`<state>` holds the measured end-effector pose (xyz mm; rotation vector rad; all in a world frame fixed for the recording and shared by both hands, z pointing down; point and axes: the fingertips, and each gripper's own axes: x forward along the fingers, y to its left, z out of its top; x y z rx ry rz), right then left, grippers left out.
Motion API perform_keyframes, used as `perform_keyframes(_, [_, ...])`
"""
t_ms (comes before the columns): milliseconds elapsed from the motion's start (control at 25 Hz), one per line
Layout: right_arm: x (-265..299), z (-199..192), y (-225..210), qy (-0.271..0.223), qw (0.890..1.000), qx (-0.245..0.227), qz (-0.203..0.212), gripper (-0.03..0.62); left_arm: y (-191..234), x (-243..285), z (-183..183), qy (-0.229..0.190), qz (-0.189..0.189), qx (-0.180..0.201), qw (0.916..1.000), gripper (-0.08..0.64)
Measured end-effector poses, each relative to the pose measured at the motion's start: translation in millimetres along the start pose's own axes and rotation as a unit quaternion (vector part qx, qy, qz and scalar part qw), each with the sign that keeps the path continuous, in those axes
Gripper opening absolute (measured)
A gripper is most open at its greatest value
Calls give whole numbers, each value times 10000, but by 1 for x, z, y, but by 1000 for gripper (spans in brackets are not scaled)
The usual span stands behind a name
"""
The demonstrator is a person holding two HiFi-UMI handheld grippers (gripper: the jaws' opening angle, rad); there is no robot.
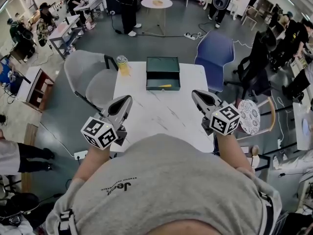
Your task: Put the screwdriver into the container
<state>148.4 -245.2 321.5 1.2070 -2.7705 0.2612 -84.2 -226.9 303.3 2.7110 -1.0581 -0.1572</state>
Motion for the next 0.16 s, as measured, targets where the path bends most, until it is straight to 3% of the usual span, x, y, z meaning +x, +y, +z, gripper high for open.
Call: perform_keyframes(160, [0, 0, -2, 40, 10000, -21, 20, 8, 0, 3, 0, 1, 23, -7, 10000, 0])
